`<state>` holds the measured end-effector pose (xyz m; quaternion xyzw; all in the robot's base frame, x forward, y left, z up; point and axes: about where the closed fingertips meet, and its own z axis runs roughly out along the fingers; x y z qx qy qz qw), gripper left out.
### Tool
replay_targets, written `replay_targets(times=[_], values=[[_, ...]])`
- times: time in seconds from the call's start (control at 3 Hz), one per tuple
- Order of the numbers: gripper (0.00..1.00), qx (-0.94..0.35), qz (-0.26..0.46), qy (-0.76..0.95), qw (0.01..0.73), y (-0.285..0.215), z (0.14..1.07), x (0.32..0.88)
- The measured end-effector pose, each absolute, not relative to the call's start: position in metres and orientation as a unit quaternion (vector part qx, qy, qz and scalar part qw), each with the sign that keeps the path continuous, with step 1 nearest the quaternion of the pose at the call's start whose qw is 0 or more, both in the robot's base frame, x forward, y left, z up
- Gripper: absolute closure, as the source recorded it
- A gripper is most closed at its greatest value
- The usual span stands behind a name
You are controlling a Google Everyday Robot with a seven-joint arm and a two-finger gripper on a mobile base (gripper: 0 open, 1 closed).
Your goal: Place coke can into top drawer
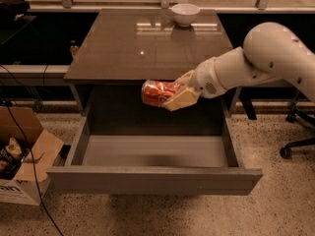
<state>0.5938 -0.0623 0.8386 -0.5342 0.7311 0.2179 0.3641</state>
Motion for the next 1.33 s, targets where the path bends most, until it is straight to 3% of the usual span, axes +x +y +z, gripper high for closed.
replay_targets(times=[0.67, 1.0, 1.33], values=[[0.98, -0.472, 0.24, 0.78, 0.332, -0.064, 0.733, 0.589], [0.75, -0.438, 0.241, 0.806, 0.317, -0.068, 0.695, 0.587], [0.44, -0.407, 0.228, 0.839, 0.278, -0.076, 0.647, 0.58]])
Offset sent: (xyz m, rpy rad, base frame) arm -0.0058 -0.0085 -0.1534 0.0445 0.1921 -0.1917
